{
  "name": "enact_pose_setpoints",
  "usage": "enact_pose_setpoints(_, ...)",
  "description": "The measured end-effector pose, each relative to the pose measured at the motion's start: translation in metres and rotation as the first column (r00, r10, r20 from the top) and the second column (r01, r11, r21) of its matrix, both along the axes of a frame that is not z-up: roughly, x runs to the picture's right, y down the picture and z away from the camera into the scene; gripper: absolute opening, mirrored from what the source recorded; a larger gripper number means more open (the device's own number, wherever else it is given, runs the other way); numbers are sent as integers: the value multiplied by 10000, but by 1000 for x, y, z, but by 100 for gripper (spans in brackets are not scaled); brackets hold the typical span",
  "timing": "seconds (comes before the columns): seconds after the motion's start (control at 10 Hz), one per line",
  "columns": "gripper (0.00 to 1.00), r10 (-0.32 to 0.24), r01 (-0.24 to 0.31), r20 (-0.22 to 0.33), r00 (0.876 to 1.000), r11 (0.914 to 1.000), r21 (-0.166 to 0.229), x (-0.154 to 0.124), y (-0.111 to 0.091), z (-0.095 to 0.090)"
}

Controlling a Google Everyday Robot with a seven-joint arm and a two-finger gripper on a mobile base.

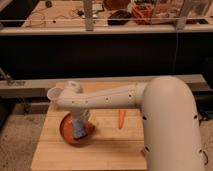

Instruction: Place the white sponge in the ceramic bowl

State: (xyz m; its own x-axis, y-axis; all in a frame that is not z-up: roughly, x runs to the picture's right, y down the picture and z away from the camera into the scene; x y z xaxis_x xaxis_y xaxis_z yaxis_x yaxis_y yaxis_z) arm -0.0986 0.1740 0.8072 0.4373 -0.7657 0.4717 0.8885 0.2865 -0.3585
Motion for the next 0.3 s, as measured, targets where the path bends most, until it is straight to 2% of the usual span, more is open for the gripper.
enact_pose_setpoints(0.3, 80, -81, 80, 19, 10000, 10000, 56, 0, 0, 0)
